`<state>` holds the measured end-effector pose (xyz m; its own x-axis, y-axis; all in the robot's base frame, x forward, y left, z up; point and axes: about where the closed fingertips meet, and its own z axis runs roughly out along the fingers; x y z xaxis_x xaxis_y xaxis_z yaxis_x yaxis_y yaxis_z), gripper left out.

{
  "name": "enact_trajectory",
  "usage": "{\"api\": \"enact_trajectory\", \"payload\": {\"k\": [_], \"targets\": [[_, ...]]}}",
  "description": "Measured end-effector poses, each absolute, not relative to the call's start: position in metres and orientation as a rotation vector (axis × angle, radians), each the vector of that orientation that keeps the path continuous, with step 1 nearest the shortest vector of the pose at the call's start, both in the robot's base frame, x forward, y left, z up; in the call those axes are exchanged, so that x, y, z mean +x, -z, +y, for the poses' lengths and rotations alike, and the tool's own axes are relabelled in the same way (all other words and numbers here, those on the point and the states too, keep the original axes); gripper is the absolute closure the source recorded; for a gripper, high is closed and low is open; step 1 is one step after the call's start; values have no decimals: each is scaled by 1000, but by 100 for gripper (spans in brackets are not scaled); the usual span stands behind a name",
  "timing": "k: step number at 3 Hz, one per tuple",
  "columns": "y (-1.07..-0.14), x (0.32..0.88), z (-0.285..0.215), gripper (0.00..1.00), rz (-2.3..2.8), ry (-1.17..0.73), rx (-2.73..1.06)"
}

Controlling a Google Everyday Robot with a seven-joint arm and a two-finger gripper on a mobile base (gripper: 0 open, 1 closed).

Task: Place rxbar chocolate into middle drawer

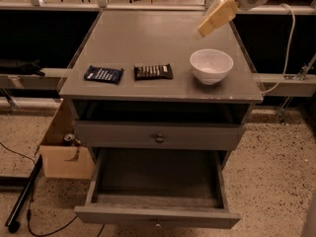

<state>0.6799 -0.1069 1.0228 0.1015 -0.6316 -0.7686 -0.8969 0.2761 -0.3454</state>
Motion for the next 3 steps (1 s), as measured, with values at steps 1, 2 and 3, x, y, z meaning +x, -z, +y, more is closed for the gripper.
{"api": "enact_trajectory", "payload": {"k": [1,2,3], "targets": [[-974,679,-70,0,1661,-370,-1469],[-968,679,-66,0,1670,-363,-1476],[-953,677,-60,0,1692,-367,-1481]]}}
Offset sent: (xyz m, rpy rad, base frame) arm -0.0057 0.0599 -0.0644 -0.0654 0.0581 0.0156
